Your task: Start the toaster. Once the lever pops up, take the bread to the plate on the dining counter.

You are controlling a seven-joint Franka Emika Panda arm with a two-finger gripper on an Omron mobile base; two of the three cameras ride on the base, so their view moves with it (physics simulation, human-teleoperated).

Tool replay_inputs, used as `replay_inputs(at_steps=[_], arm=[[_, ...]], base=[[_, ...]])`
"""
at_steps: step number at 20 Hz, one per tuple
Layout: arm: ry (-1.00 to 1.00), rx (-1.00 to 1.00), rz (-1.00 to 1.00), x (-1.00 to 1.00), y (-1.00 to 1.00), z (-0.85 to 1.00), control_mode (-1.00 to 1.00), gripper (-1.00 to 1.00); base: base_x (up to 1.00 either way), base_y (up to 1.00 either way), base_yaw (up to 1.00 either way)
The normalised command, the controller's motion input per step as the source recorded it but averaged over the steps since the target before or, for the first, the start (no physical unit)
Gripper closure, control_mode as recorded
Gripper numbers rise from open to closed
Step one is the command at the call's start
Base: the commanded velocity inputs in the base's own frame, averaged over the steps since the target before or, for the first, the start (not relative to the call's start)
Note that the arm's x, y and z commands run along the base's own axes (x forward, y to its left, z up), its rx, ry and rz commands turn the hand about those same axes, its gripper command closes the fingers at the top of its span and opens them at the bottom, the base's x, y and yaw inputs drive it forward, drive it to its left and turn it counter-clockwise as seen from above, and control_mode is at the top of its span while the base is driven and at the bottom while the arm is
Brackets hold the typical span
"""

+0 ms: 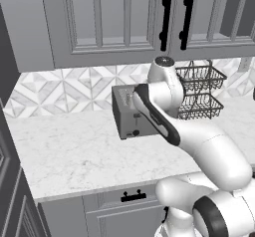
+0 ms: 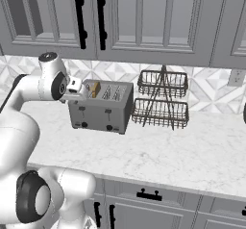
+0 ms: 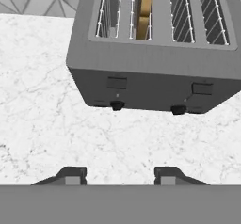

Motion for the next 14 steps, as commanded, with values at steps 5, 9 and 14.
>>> replay_inputs(at_steps=[5,9,14], arm=[[-0.02,0.0,-0.05,0.31,0.0,-0.3,-1.0,1.0],[0.0,0.0,-0.03,0.29,0.0,-0.32,-1.0,1.0],[0.0,0.0,0.0,0.41,0.0,-0.29,-1.0,1.0]], base=[[0.0,0.0,0.0],[0.0,0.0,0.0],[0.0,0.0,0.0]])
